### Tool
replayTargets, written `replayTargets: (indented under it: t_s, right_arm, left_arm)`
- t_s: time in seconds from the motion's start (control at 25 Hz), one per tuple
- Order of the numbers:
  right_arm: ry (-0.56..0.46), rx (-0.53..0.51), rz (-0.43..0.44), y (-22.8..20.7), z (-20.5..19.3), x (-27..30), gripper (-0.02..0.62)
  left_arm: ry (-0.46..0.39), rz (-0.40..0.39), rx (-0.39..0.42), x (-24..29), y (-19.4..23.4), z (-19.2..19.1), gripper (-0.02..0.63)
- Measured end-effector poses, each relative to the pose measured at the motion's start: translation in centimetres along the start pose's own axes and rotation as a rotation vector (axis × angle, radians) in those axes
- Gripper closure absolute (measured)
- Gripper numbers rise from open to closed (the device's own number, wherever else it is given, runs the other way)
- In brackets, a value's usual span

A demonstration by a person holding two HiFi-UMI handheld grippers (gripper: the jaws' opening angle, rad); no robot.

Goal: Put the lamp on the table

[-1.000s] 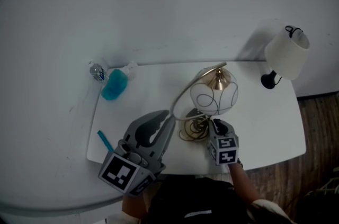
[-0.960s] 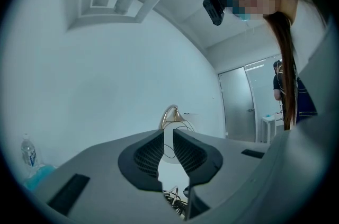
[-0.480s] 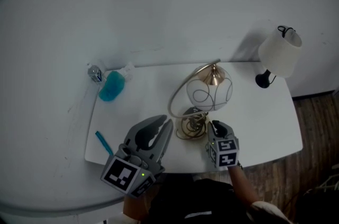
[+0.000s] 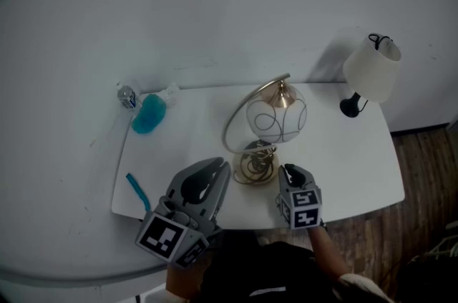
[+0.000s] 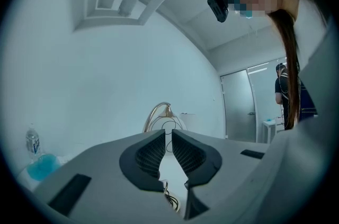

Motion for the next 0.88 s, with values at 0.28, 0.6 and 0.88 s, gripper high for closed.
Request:
replayTargets:
  t_s: [0.28, 0.6, 0.88]
  right_arm:
    - [-0.022, -0.007, -0.005, 0.1, 0.2, -1.7, 0.561]
    - [-0.048, -0.01, 0.004, 0.5, 0.9, -3.6, 0.563]
    - [-0.066, 0.017, 0.007, 0.6, 1.5, -5.2, 0.563]
  left_arm:
    - [0.014, 0.008, 0.002, -0.6, -1.3, -0.3, 0.555]
    - [0.028, 0.013, 0.001, -1.1, -2.3, -1.0, 0.572]
    - [0.045, 0.009, 0.002, -1.1, -3.1, -1.3, 0.572]
Point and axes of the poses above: the fingertips, and each gripper's own axes: x forward along the fingers, y to its left, z out of its top, the point moved 10 cm from there along -x, backward along the fingers, and after that the axes turned 7 degrees about -x, right-handed, at the moved point
